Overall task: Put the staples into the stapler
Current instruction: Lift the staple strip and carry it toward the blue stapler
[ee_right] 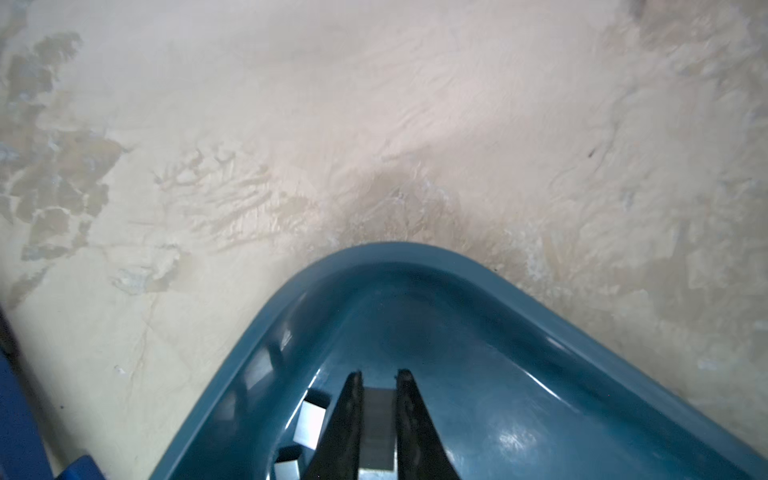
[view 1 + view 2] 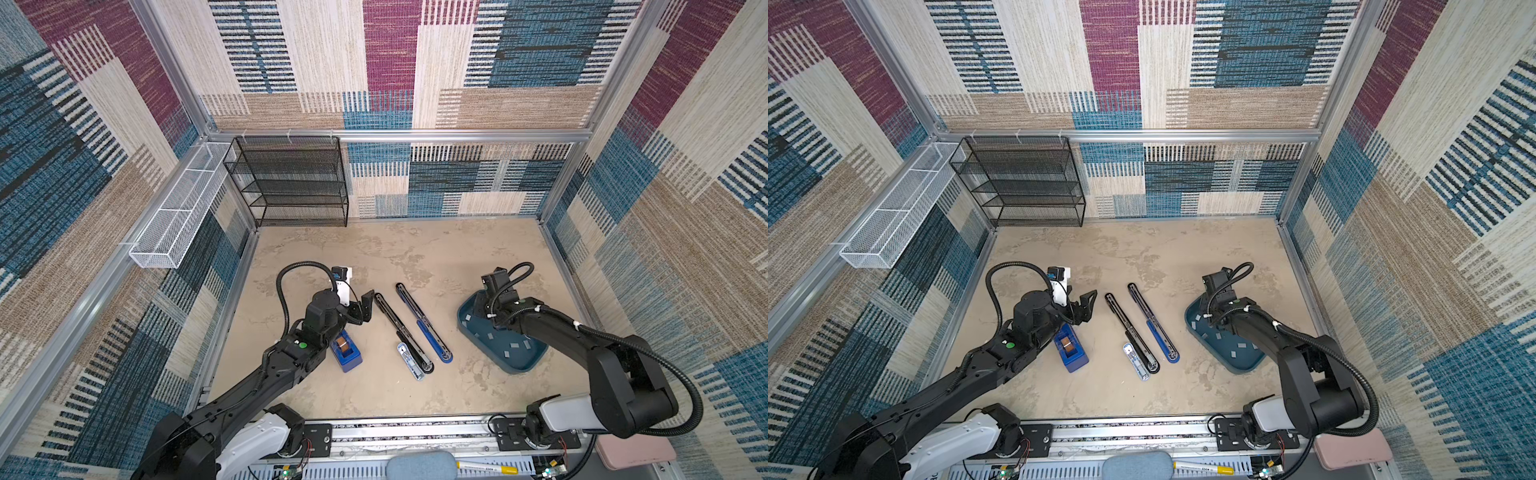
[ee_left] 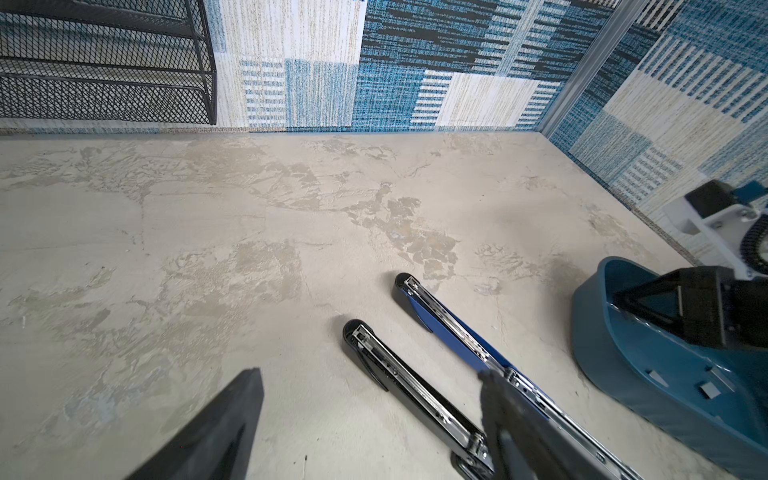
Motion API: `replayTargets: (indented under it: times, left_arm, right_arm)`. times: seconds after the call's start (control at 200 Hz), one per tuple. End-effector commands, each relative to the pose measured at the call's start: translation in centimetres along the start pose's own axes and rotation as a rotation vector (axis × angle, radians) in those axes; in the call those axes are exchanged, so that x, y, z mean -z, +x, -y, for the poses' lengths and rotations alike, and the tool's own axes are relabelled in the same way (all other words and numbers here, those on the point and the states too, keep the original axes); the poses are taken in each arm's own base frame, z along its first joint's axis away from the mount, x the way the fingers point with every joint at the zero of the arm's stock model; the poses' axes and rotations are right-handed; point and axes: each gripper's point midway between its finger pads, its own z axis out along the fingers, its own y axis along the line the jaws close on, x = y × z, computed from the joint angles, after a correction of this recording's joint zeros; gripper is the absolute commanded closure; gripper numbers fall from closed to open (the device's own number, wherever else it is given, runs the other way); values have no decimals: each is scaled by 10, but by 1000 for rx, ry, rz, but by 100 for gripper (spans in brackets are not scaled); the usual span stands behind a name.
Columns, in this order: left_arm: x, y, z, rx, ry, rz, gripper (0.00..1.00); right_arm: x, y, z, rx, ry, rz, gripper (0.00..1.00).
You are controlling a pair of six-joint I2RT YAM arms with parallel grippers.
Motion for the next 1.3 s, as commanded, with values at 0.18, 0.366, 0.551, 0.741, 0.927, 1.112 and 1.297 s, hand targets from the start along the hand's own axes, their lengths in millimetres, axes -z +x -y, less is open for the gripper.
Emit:
replayTargets:
  times: [0.18, 0.366, 0.551, 0.741, 0.927, 1.112, 1.297]
  left_arm:
    - [1, -11, 1, 17, 4, 39, 15]
    - [-1, -9, 1, 14, 3, 33, 15]
    - [-1, -9, 0, 11, -2, 33, 15]
    - [1, -10, 0, 6, -7, 39, 15]
    - [0, -9, 0, 7, -3, 36, 15]
    - [0, -10, 0, 9, -3, 34, 15]
    - [3, -11, 0, 9, -5, 44, 15]
  right_arm:
    - [24, -16, -9, 19, -76, 85, 81]
    - [54, -22, -32, 71, -185, 165, 81]
    - [85, -20, -63, 155, -284, 237, 84]
    - [109, 0, -100, 279, -375, 243, 86]
    - [116, 25, -122, 376, -400, 192, 86]
    - [109, 46, -131, 467, -364, 107, 87]
    - [97, 69, -144, 540, -347, 42, 87]
